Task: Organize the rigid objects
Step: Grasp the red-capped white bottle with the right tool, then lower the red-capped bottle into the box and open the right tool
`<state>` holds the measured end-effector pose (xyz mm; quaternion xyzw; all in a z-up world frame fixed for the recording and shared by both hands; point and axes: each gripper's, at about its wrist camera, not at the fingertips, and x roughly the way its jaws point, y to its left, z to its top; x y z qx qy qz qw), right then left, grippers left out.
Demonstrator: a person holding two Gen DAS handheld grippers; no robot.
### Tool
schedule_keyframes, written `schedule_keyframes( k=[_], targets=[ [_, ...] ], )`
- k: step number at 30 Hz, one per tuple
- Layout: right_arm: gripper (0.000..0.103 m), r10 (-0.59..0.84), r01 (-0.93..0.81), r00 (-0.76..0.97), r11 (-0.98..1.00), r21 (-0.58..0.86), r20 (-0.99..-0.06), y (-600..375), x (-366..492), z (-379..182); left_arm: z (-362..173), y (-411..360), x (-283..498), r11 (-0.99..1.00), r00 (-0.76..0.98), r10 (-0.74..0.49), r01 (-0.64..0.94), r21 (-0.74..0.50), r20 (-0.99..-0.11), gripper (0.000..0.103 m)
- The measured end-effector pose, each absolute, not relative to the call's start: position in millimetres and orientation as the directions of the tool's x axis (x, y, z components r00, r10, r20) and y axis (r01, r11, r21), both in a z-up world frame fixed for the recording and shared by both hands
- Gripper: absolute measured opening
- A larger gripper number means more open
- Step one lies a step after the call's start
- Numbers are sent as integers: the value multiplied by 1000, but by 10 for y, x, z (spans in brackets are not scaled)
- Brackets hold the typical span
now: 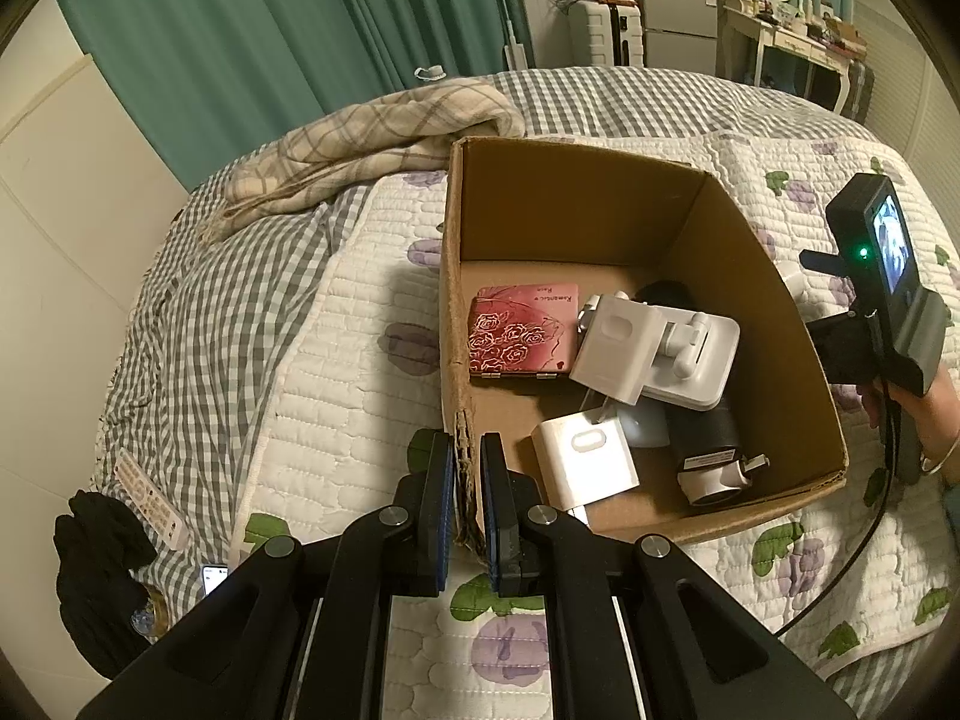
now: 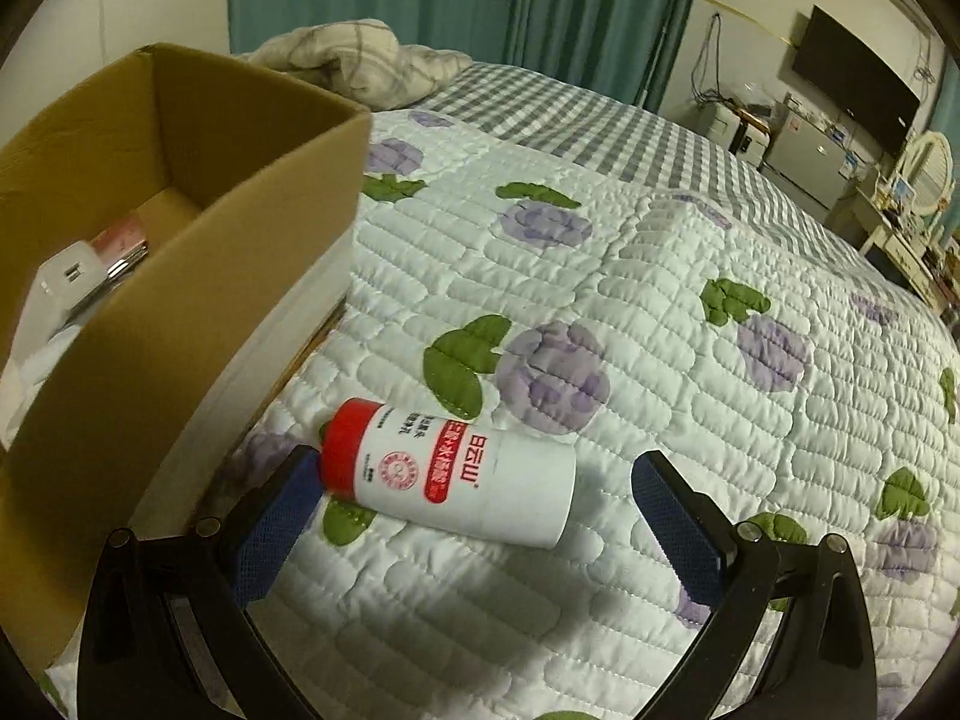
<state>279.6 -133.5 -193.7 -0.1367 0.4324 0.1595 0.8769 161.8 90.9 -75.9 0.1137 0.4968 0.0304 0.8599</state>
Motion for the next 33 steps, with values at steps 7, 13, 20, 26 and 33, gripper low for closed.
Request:
schedule_keyframes(
  k=[7, 13, 20, 26, 33],
  targets=[
    [80, 204, -427, 557, 902, -67, -805, -1307, 2742, -1915, -758, 909, 1612, 973, 505, 165, 59, 225, -847, 7],
    [80, 209, -414, 562, 909, -53, -800, -1361, 2670, -1886, -759, 909, 1611, 973, 505, 163, 58, 222, -848, 7],
    [80, 228, -372, 614, 928, -22, -756, -1581, 2535, -1607, -751, 920, 1610, 973, 505, 163, 59, 222, -848, 7],
    [80, 226, -391, 679, 917, -83, -698, -1588, 2437, -1056, -741, 952, 1603, 974, 505, 159, 61, 218, -849, 8],
    [80, 342, -470, 743, 879, -84, -575, -1225, 2216, -223, -738, 955, 1603, 976, 506, 152, 56, 208, -849, 8]
  ],
)
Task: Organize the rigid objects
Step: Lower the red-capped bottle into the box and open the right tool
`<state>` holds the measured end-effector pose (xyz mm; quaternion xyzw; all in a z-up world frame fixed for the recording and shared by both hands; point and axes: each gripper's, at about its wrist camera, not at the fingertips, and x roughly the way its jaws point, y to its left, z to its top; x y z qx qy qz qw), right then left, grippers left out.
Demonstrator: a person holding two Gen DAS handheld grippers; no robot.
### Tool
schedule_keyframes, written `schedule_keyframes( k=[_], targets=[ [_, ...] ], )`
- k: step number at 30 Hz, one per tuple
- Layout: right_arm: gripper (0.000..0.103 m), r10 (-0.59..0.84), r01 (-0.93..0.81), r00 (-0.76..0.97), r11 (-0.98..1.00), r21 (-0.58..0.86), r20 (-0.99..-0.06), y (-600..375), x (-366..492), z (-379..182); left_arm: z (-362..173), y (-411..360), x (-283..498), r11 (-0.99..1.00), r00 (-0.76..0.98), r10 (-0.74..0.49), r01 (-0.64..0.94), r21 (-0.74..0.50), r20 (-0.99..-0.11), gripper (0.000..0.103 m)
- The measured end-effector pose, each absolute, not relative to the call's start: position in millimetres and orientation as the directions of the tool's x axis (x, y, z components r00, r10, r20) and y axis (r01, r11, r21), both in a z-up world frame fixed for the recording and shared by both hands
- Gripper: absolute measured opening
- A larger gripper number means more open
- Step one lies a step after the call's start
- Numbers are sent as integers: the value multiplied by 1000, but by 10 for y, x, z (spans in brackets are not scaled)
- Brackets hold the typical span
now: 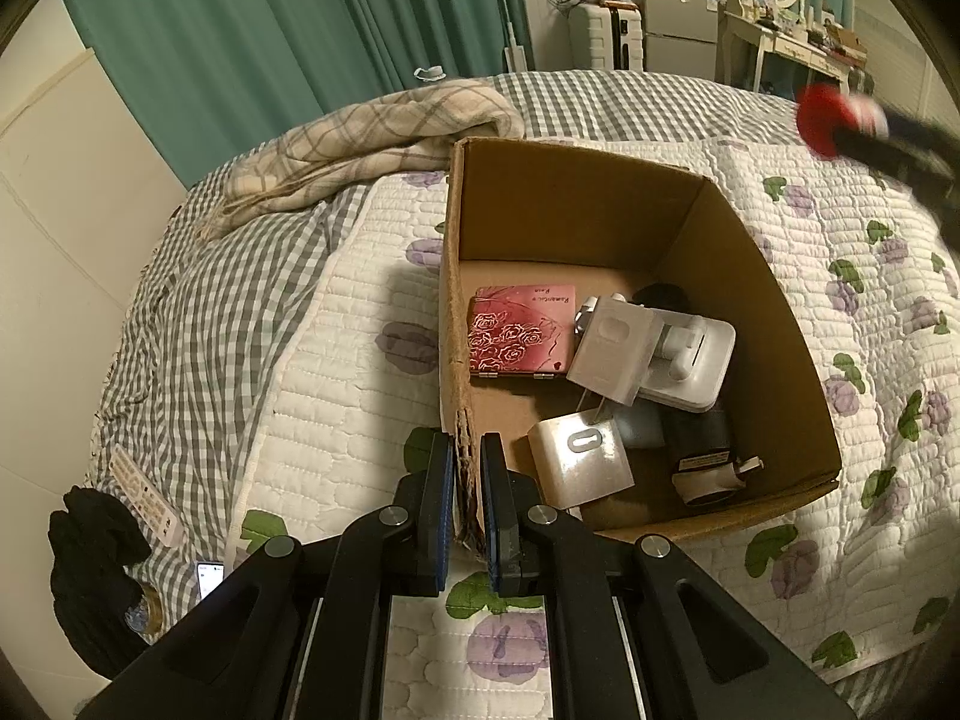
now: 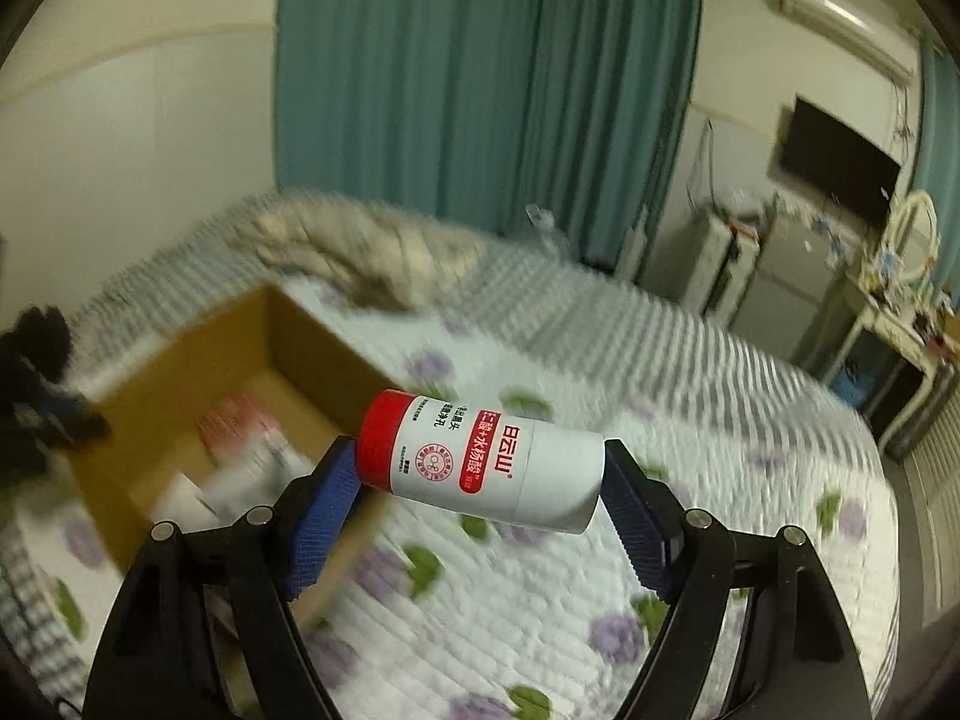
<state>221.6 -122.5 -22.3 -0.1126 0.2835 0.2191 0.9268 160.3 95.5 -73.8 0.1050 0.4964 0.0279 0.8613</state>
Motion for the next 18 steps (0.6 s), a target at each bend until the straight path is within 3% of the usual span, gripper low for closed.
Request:
schedule_keyframes(
  k=[7, 10, 18],
  targets=[
    [80, 471, -556, 683, 831, 21, -558, -628, 2269, -143, -738, 950, 1602, 977, 508, 149, 54, 204, -848, 8],
    [80, 502, -570, 622, 817, 92, -601, -395, 2385, -349, -738, 951, 1602, 978, 509, 146, 54, 200, -849, 8],
    [80, 451, -542, 527, 831, 124, -721, -123, 2608, -947, -744, 952, 1593, 978, 515, 142, 57, 200, -845, 7]
  ],
)
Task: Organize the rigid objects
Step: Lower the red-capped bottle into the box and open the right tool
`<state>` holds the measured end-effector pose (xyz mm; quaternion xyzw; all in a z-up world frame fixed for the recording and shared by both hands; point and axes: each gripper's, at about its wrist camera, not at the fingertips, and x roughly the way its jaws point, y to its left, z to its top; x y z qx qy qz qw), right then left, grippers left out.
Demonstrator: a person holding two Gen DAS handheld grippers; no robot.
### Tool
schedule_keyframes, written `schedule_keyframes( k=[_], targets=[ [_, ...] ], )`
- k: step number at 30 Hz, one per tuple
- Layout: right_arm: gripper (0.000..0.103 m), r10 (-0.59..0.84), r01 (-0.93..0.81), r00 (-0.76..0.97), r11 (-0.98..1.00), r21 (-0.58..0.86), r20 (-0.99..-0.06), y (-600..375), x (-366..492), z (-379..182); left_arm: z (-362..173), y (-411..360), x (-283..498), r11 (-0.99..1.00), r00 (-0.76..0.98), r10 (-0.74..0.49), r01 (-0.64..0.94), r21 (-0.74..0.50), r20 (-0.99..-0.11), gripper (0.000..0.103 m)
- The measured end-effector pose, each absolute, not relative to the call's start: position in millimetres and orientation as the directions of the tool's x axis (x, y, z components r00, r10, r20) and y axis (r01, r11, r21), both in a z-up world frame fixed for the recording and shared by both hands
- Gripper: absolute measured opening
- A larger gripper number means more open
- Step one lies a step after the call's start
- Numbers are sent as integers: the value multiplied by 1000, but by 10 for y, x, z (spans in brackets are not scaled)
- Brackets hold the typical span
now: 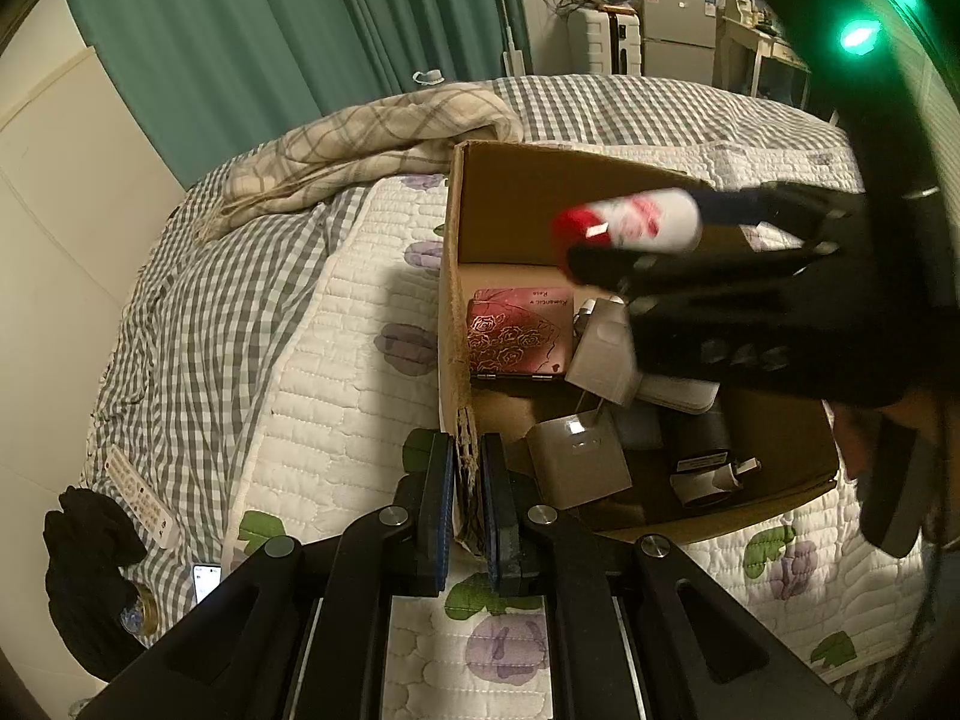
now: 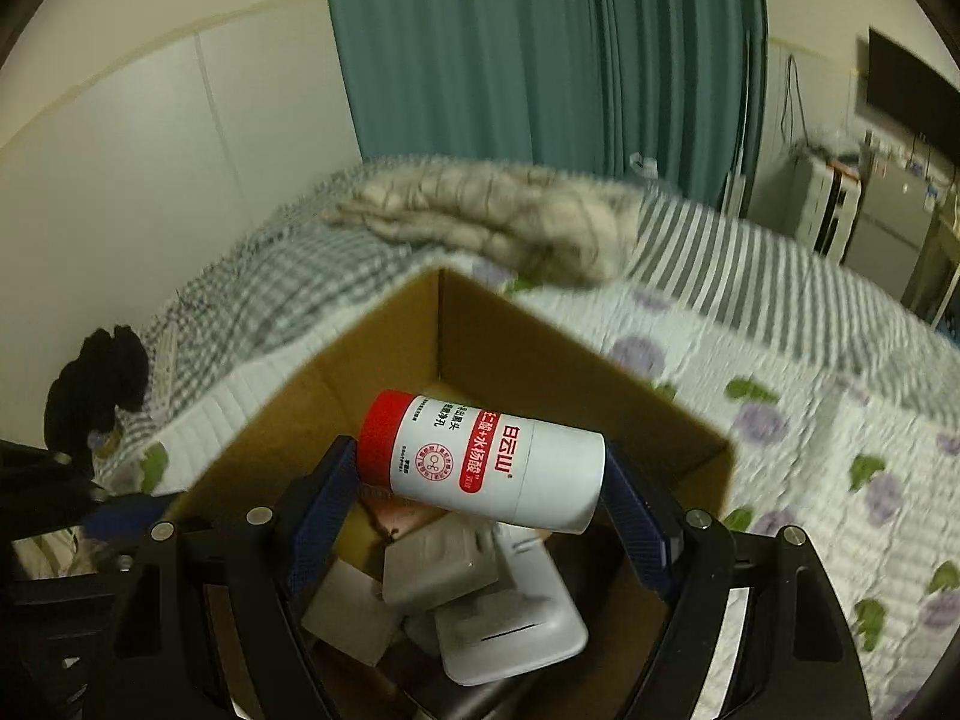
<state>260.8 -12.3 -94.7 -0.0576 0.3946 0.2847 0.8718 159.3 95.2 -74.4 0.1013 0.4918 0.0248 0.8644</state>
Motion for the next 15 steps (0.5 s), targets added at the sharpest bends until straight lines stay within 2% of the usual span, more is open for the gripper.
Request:
schedule_keyframes(
  k=[8, 9, 11, 15],
  targets=[
    [81, 428, -514, 476, 844, 152, -768, -77, 2663, -1162, -745, 949, 1591, 978, 517, 142, 57, 199, -844, 7],
    [83, 439, -513, 481, 843, 162, -759, -95, 2657, -1144, -748, 948, 1594, 978, 517, 142, 57, 199, -844, 7],
    [100, 441, -506, 515, 849, 155, -735, -127, 2636, -1066, -748, 952, 1594, 979, 517, 140, 57, 197, -844, 7],
    [103, 436, -496, 570, 858, 131, -697, -190, 2588, -855, -759, 951, 1607, 980, 517, 137, 57, 193, -845, 7]
  ],
)
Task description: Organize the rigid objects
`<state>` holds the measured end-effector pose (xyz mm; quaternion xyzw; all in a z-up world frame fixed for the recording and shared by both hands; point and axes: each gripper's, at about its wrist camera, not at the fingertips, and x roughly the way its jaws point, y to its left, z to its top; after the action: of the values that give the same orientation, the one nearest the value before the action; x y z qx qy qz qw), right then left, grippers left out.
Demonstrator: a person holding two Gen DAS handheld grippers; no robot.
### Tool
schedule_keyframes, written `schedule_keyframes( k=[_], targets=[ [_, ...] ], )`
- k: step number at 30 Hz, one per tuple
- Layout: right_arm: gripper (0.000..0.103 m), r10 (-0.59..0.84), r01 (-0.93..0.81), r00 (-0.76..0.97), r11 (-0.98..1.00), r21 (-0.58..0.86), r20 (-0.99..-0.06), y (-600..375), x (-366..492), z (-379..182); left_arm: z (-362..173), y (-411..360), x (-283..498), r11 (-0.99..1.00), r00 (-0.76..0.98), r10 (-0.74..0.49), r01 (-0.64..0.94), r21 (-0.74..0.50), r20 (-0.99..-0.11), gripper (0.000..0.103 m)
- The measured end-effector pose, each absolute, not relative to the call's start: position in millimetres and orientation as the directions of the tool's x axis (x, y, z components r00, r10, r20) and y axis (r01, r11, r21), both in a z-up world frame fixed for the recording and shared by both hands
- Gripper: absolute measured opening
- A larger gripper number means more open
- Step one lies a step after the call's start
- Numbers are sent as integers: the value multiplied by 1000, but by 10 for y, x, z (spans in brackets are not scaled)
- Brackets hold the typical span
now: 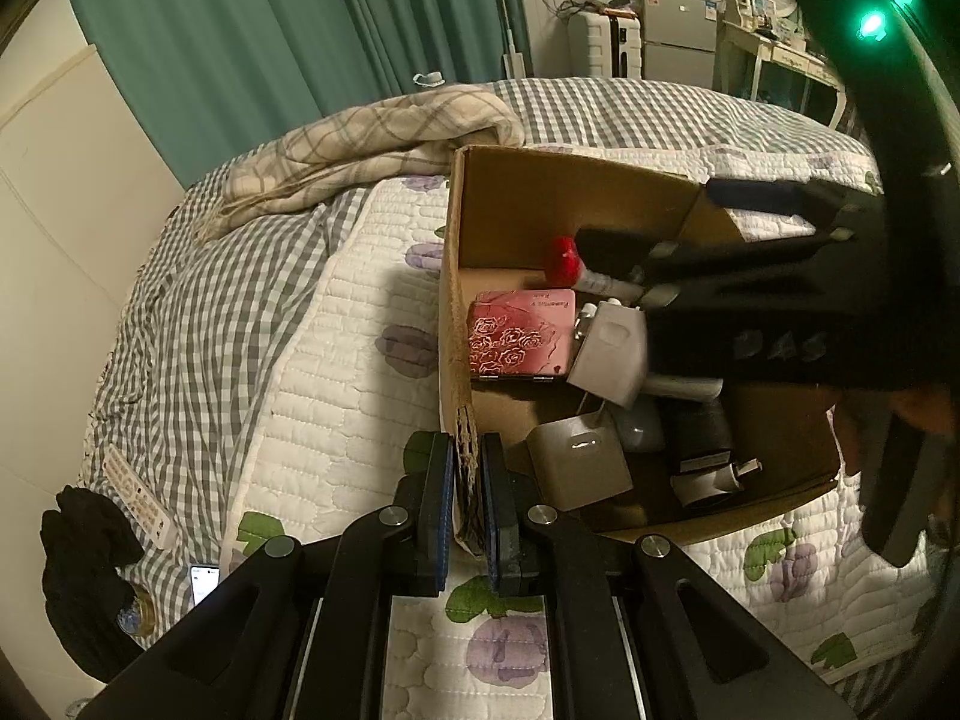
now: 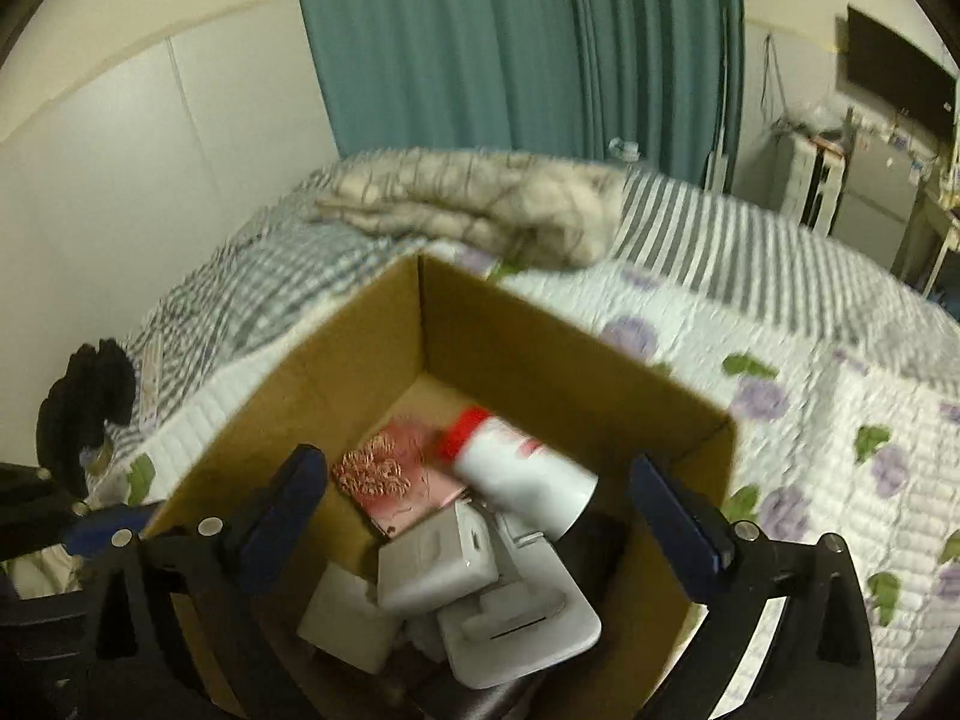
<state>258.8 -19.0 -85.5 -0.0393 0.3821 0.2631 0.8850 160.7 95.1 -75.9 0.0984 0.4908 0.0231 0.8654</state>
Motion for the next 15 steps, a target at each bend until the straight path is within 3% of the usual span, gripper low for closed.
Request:
schedule_keyframes(
  k=[15],
  targets=[
    [103, 401, -398, 606, 901, 175, -687, -727, 2259, -777, -681, 991, 1584, 985, 523, 119, 45, 167, -844, 8]
  ],
)
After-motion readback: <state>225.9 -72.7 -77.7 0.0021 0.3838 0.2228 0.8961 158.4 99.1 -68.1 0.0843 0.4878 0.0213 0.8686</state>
